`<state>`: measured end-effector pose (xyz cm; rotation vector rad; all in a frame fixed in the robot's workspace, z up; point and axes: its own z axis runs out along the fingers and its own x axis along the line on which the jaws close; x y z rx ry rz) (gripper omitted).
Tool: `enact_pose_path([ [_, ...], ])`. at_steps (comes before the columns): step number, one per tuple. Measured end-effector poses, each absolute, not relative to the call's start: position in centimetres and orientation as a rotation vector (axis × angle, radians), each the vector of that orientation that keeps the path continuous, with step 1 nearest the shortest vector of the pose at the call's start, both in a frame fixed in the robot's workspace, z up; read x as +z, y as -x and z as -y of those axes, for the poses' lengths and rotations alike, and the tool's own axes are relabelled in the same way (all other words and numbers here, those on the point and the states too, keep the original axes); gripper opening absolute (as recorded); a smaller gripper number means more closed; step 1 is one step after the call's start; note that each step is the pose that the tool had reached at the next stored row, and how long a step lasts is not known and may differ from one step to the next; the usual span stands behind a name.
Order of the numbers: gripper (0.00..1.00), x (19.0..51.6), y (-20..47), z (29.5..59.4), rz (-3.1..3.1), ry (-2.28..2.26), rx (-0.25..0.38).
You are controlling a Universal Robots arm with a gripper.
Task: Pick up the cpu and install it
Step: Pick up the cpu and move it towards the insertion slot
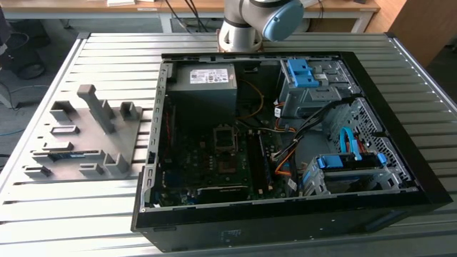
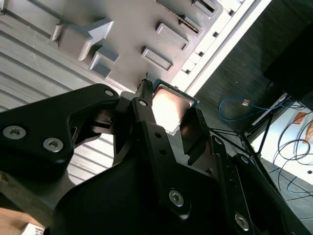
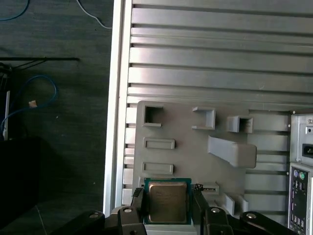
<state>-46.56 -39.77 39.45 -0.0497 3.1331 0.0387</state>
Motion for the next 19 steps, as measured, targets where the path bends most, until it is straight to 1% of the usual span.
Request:
enact_pose_path([
  [9,0.47,41.5,46.6,39.8,-3.133,0.05,0.039],
  [19,0.47,41.6,46.1,39.8,-3.133,0.05,0.039],
])
